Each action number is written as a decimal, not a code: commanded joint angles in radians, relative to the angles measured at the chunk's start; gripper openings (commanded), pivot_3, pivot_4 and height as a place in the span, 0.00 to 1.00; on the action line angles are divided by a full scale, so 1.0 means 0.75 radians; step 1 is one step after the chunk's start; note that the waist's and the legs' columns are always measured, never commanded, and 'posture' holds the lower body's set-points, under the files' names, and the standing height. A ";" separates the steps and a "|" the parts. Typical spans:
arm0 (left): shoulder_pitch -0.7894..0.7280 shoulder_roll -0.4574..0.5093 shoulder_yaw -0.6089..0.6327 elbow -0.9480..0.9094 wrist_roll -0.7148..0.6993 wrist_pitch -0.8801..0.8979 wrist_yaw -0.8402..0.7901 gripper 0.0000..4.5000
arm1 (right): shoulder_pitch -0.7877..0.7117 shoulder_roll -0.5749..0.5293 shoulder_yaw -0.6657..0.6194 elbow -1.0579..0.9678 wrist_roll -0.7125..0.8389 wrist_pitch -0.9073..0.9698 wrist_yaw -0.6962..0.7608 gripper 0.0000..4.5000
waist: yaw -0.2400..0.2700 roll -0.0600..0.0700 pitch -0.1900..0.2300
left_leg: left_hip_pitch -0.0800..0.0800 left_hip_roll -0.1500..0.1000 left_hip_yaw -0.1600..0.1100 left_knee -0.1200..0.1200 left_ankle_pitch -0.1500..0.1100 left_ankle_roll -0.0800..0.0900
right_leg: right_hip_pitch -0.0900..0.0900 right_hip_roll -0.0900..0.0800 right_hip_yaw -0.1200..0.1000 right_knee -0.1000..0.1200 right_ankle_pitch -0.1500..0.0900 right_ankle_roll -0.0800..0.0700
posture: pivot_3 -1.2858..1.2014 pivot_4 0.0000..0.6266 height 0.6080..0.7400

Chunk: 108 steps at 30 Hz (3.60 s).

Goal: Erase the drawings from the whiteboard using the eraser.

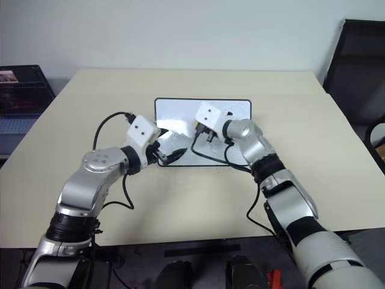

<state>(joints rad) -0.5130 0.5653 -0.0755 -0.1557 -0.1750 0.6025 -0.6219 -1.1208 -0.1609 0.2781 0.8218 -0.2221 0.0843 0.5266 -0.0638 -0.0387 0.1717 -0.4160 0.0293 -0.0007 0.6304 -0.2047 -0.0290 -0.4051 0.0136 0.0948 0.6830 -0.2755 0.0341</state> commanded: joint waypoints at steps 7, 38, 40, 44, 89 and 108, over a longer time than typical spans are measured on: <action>0.072 0.052 0.129 -0.064 -0.093 -0.024 -0.067 1.00 | 0.295 -0.025 -0.259 -0.826 0.370 0.457 0.100 0.25 | 0.009 0.000 0.000 | -0.005 0.001 -0.002 -0.002 -0.002 -0.001 | -0.004 -0.002 -0.002 -0.003 0.000 0.000 | 0.52 0.24 1.00; 0.087 0.096 0.169 0.129 -0.139 -0.216 -0.219 1.00 | 0.564 -0.110 -0.092 -1.132 0.402 0.624 -0.027 0.25 | 0.005 0.000 0.000 | -0.003 0.000 0.003 -0.001 -0.002 -0.001 | -0.002 0.001 0.000 -0.003 -0.001 0.000 | 0.52 0.24 1.00; 0.091 0.092 0.161 0.108 -0.143 -0.204 -0.217 1.00 | 0.474 -0.099 -0.059 -0.983 0.332 0.543 -0.063 0.25 | 0.006 0.000 0.000 | -0.003 0.000 0.003 -0.001 -0.002 -0.001 | -0.002 0.001 0.000 -0.003 -0.001 0.000 | 0.52 0.24 1.00; 0.109 0.087 0.148 0.069 -0.145 -0.190 -0.219 1.00 | 0.339 -0.083 -0.006 -0.725 0.225 0.400 -0.104 0.25 | 0.007 0.000 0.000 | -0.003 0.000 0.004 -0.002 -0.002 -0.001 | -0.002 0.000 0.000 -0.003 -0.001 0.000 | 0.52 0.24 1.00; 0.159 0.055 0.121 -0.033 -0.157 -0.135 -0.194 1.00 | 0.140 -0.078 0.076 -0.295 -0.042 0.115 -0.077 0.25 | -0.002 -0.001 0.000 | 0.001 0.001 0.002 0.001 0.000 0.000 | 0.000 0.001 0.001 -0.001 0.000 0.000 | 0.52 0.24 1.00; 0.176 0.045 0.117 -0.046 -0.165 -0.136 -0.188 1.00 | 0.192 -0.084 0.028 -0.359 -0.006 0.141 0.028 0.25 | -0.006 -0.001 0.000 | 0.000 0.001 0.001 0.000 0.000 0.000 | 0.000 0.001 0.000 -0.001 0.000 0.000 | 0.52 0.24 1.00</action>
<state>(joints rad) -0.3703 0.6009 0.0053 -0.1539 -0.2902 0.5159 -0.7657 -0.9689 -0.2194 0.3566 0.5797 -0.2476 0.1755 0.5863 -0.0680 -0.0391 0.1716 -0.4159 0.0298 0.0001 0.6305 -0.2048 -0.0289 -0.4050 0.0140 0.0951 0.6821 -0.2755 0.0343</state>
